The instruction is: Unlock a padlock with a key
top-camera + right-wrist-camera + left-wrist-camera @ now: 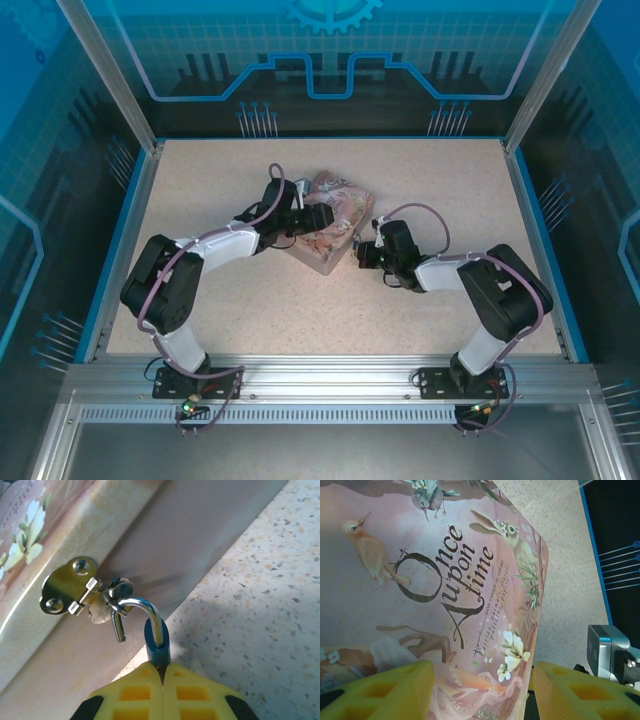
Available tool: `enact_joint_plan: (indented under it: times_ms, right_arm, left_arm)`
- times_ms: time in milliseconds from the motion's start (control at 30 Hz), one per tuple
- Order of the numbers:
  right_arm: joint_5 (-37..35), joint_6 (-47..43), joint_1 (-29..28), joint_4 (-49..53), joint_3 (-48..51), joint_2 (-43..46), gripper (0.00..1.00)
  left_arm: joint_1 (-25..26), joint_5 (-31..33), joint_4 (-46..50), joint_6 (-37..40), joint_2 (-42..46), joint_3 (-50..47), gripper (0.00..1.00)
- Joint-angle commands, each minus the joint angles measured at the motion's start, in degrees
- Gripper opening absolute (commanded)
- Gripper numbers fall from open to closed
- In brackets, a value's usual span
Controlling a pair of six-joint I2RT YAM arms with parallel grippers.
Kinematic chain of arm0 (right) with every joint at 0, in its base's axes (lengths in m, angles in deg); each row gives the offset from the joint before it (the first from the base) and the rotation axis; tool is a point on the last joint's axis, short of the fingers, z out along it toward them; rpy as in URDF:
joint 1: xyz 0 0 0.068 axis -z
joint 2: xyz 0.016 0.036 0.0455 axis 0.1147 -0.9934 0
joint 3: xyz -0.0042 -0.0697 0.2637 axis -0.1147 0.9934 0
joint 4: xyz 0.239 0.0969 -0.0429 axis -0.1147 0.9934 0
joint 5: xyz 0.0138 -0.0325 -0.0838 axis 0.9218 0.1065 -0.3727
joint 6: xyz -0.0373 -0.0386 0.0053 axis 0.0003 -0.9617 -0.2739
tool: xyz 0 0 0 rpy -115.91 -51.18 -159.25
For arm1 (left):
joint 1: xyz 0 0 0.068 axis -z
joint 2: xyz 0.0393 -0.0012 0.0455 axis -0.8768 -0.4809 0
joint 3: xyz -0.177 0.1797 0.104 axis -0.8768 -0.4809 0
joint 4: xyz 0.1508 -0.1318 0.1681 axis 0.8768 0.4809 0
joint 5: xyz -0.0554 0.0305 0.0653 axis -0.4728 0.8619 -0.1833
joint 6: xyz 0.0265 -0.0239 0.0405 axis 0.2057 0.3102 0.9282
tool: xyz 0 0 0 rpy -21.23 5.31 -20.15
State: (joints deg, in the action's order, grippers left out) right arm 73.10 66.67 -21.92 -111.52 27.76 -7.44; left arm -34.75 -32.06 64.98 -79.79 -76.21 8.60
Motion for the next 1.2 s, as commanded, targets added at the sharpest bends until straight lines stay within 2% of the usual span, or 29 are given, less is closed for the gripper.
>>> enact_joint_plan:
  times_ms: [0, 133, 300, 533, 1167]
  right_arm:
    - [-7.21, -0.39, -0.72, 6.52, -2.95, 2.06, 0.0]
    - [-10.85, 0.77, -1.54, 13.62, -5.99, 1.82, 0.0]
    - [-13.43, 2.66, -1.72, 17.17, -8.03, 1.88, 0.0]
    - [-11.99, 1.0, -1.69, 12.97, -8.42, 2.45, 0.0]
    - [-8.68, 3.1, 2.05, 14.66, -12.78, 2.81, 0.0]
  left_arm:
    - [0.65, 2.36, 10.26, 0.15, -0.66, -2.63, 0.58]
    - [2.09, 2.7, 10.53, -0.06, -0.6, -2.62, 0.59]
    - [3.99, 4.29, 11.25, -0.34, 0.05, -3.47, 0.59]
    - [5.48, 4.31, 10.39, -1.45, -0.07, -5.21, 0.59]
    - [6.24, 4.08, 10.02, -1.02, -1.35, -5.6, 0.59]
